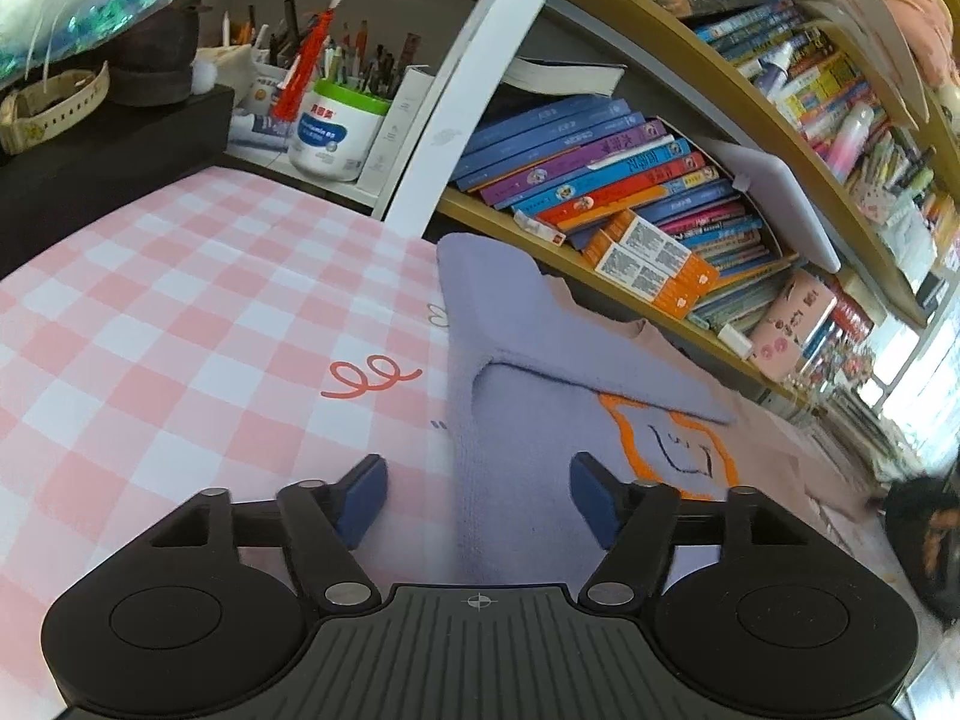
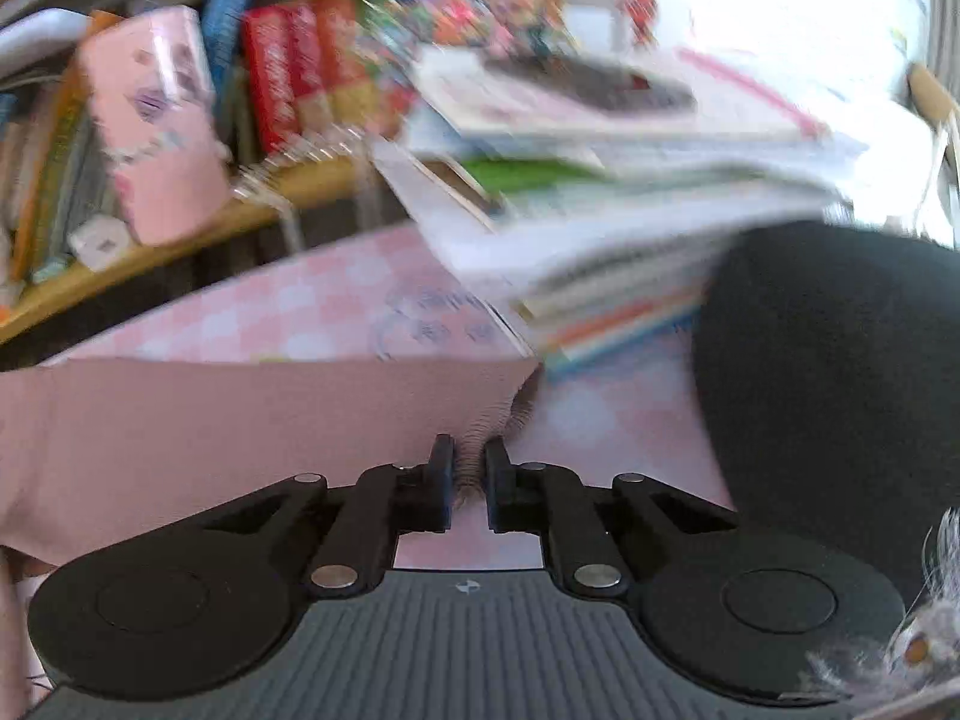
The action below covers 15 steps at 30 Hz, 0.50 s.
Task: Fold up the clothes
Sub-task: 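Grasp the mauve sleeve cuff with the right tool and fold it across the body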
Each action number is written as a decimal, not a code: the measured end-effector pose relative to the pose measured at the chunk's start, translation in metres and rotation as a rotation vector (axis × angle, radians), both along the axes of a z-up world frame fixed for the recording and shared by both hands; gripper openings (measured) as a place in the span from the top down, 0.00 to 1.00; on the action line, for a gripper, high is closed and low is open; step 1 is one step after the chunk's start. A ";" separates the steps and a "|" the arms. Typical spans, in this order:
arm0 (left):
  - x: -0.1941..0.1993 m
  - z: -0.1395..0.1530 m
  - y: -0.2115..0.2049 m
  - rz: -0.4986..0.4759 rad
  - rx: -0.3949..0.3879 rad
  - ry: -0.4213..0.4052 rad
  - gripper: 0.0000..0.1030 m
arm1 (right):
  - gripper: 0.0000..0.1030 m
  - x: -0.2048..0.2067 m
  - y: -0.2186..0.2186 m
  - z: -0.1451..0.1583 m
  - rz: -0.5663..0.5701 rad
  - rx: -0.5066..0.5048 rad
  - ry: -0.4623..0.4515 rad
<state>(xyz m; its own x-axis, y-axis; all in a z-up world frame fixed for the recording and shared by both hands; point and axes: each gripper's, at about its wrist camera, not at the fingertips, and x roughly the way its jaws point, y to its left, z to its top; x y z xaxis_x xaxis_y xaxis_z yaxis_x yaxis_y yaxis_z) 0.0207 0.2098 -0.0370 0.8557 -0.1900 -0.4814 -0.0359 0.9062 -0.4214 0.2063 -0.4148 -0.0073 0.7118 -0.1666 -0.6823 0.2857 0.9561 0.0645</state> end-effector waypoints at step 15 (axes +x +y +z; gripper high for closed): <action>-0.013 0.011 -0.016 -0.015 0.114 -0.064 0.21 | 0.91 -0.004 0.251 0.164 0.552 -0.071 -0.294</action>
<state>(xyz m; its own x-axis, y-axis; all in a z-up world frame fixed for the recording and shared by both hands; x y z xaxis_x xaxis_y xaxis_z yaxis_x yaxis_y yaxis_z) 0.0079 0.1938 -0.0260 0.8826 -0.1504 -0.4455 0.0016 0.9484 -0.3171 0.2028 -0.1643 0.1569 0.8621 0.2408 -0.4458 -0.2709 0.9626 -0.0039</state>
